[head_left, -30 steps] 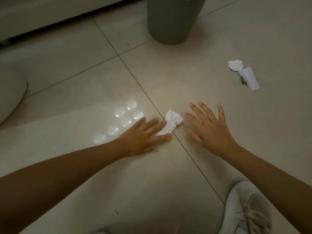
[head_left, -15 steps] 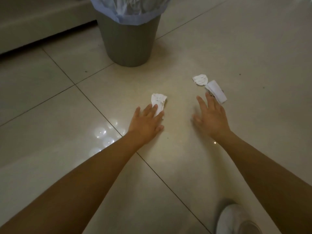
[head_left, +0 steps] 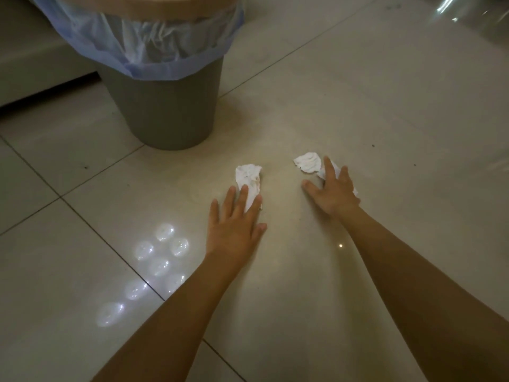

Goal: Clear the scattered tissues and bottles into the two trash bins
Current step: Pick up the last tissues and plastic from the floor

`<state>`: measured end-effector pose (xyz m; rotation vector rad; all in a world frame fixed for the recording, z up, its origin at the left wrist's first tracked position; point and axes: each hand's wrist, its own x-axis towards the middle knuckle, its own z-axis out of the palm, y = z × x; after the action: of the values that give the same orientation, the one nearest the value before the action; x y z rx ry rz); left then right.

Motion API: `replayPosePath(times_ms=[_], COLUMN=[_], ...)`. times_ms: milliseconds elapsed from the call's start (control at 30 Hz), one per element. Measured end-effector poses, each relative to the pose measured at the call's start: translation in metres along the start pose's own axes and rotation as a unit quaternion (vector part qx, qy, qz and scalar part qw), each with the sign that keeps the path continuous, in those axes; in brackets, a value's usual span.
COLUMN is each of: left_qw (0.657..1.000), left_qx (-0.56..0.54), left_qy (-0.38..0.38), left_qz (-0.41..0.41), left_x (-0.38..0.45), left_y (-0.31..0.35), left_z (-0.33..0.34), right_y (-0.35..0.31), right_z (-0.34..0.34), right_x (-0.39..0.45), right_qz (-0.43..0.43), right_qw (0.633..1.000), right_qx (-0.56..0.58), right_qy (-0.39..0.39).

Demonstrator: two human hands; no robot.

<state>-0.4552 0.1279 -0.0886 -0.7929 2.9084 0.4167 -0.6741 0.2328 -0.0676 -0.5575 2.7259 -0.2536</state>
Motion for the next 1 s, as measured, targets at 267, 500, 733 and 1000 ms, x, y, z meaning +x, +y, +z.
replayPosePath(times_ms=[267,500,733,1000], left_qw=[0.998,0.98,0.982,0.943], left_qx=[-0.038,-0.054,-0.032,-0.077], left_qy=[0.041,0.188,0.167,0.266], left_qz=[-0.008,-0.042,-0.082,-0.184], left_x=[0.003,0.004,-0.051,-0.172], left_y=[-0.005,-0.044,-0.084,-0.15], left_z=[-0.002,-0.016,-0.032,-0.086], right_y=[-0.038,-0.09,-0.102,-0.137], right_z=[0.012,0.039,0.063,0.075], right_x=[0.031,-0.023,-0.1,-0.201], right_qz=[-0.105,-0.292,-0.386,-0.446], right_qw=[0.993,0.951,0.917,0.891], right_qx=[-0.045,-0.002,0.002,0.088], right_qy=[-0.017,0.102,0.1,0.008])
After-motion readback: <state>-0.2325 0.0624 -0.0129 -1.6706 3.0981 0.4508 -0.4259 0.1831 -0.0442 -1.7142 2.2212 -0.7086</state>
